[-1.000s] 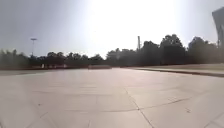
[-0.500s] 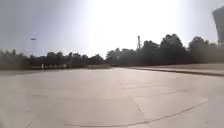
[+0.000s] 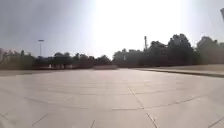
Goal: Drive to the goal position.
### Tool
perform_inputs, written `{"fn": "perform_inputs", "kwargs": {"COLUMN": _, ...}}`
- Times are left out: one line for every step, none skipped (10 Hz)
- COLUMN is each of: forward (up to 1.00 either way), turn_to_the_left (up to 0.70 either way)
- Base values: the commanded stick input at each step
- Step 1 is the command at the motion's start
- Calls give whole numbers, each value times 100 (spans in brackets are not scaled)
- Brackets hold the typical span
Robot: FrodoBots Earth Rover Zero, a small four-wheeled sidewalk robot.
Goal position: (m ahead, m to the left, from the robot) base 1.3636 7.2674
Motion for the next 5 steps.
{"fn": "perform_inputs", "kwargs": {"forward": 70, "turn_to_the_left": 2}}
{"fn": "perform_inputs", "kwargs": {"forward": 70, "turn_to_the_left": 2}}
{"fn": "perform_inputs", "kwargs": {"forward": 70, "turn_to_the_left": 2}}
{"fn": "perform_inputs", "kwargs": {"forward": 70, "turn_to_the_left": 2}}
{"fn": "perform_inputs", "kwargs": {"forward": 70, "turn_to_the_left": 2}}
